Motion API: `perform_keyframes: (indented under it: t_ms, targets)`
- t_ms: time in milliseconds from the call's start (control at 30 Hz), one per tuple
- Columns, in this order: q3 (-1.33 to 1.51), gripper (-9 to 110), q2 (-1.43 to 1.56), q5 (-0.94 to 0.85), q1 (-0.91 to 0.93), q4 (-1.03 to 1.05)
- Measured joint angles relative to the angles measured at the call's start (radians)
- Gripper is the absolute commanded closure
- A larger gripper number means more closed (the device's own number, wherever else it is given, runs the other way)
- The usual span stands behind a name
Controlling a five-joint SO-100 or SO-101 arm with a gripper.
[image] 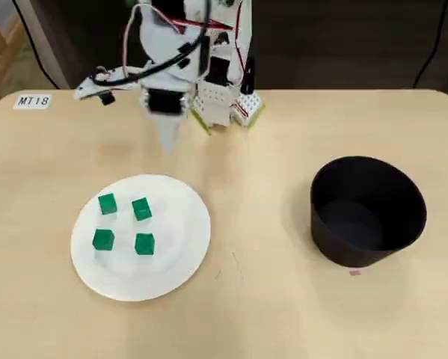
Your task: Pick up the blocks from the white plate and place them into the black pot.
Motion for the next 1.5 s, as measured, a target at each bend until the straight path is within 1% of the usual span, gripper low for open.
perform_keyframes:
  t_ms: [100, 200, 333, 533, 700, 867, 967, 1333, 1500]
  targets:
    - [-0.025, 104, -0.087, -0.049, 0.095, 0.012]
    - [-0.054, 104, -0.181, -0.089, 0.129, 0.018]
    - [-0.158, 104, -0.348, -0.126, 0.133, 0.018]
    - [-0.377, 104, -0.584, -0.129, 0.141, 0.018]
    - [-0.505, 103, -0.695, -0.121, 0.141, 0.017]
    - [-0.531, 80, -0.718, -0.084, 0.133, -0.012]
    - [-0.531, 73, -0.742, -0.071, 0.132, -0.026]
    - [-0.531, 65, -0.805, -0.032, 0.106, -0.126]
    - [-0.531, 65, -0.808, -0.015, 0.1, -0.163]
